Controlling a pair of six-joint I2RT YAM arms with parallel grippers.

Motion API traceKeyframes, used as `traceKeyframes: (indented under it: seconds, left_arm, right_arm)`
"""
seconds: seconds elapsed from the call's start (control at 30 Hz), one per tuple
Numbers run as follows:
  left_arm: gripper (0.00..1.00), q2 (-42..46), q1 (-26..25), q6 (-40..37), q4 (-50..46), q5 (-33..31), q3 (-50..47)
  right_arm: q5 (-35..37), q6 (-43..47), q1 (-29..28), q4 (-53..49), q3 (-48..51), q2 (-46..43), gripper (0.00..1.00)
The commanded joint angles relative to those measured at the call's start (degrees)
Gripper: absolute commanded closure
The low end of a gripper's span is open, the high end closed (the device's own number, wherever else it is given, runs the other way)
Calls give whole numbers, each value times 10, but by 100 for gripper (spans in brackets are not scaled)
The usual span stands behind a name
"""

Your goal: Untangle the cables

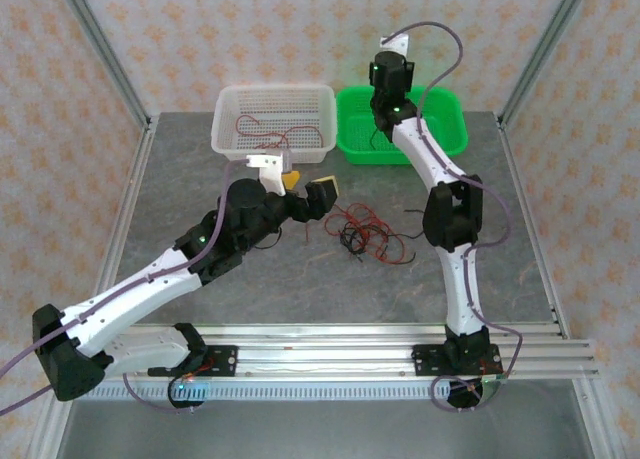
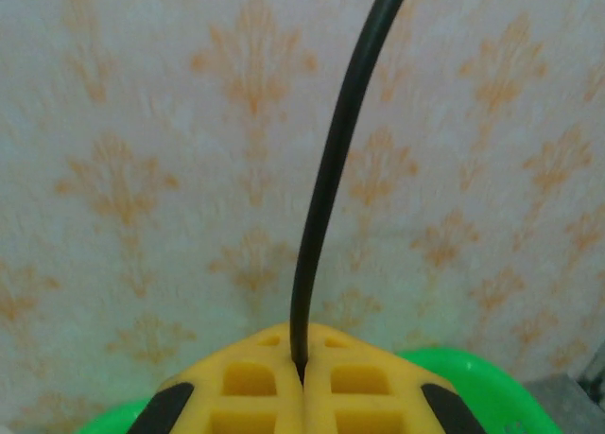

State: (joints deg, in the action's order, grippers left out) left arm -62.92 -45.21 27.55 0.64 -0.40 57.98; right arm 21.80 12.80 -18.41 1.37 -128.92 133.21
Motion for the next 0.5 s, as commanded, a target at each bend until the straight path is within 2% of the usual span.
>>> traceKeyframes:
  seconds: [0.0, 0.1, 0.27, 0.47]
  left_arm:
    - [1, 22, 6, 12, -14, -4, 10]
    - [1, 30, 6, 14, -25, -7, 6]
    - [1, 40, 6, 21, -29, -10, -10]
    - [1, 39, 6, 16, -33, -13, -11]
  right_arm:
    - [-12, -54, 13, -135, -39, 28, 100]
    - [-37, -91, 24, -186, -53, 49, 100]
    - [-117, -157, 57, -247, -76, 91, 100]
    - [-171, -188, 84, -293, -89, 130, 100]
